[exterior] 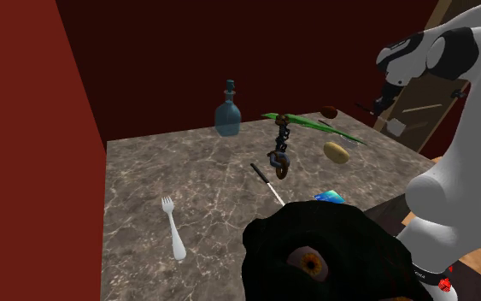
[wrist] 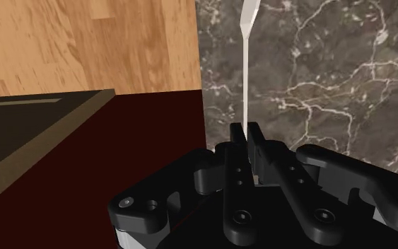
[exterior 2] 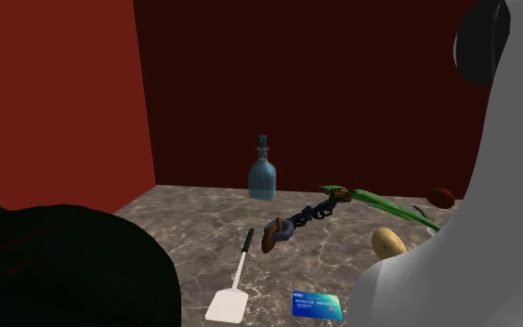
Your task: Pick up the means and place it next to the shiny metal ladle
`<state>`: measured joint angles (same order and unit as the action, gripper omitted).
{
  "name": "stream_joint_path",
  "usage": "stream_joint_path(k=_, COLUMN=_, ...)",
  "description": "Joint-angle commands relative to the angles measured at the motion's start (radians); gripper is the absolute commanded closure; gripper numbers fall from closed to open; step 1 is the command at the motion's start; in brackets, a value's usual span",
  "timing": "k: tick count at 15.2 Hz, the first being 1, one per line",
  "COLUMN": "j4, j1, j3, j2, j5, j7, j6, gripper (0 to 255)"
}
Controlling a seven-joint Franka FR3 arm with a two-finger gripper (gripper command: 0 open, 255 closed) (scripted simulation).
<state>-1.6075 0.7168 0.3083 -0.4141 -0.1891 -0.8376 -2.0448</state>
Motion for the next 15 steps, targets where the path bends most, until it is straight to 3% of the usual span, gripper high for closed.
stream_joint_path(k=1, j4=-0.015, j1=0.0, j3=-0.002, j2=-0.006, j5=-0.003, j7=-0.003, j6=-0.022, gripper=255)
stream_joint_path(k=9, j4=-0.065, j1=0.003, j3=-0.011, j2=-0.047, j5=-0.022, j7=-0.018, j6=-0.11, gripper=255)
stream_joint_path(k=15, j4=-0.065, j1=0.003, j3=-0.011, j2=-0.047, j5=-0.022, j7=-0.018, j6=-0.11, gripper=255)
